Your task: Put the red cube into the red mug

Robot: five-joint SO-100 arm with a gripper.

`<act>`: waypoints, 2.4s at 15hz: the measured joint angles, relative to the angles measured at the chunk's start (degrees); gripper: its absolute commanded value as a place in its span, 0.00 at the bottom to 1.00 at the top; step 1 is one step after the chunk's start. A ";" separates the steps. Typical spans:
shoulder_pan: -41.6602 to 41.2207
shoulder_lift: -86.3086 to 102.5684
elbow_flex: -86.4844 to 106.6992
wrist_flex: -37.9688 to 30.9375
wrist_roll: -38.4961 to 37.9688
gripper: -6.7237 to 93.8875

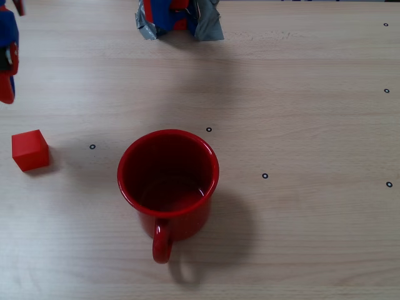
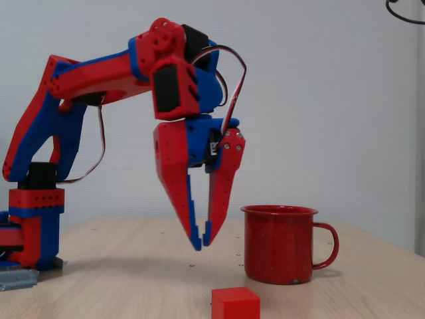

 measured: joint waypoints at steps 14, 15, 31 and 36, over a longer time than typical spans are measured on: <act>-0.35 -5.01 -0.44 -2.90 3.96 0.53; -0.18 -5.01 -0.44 -2.55 4.04 0.53; 1.05 -14.94 -0.70 -5.54 1.14 0.52; 1.67 -14.94 -0.70 -8.17 0.35 0.42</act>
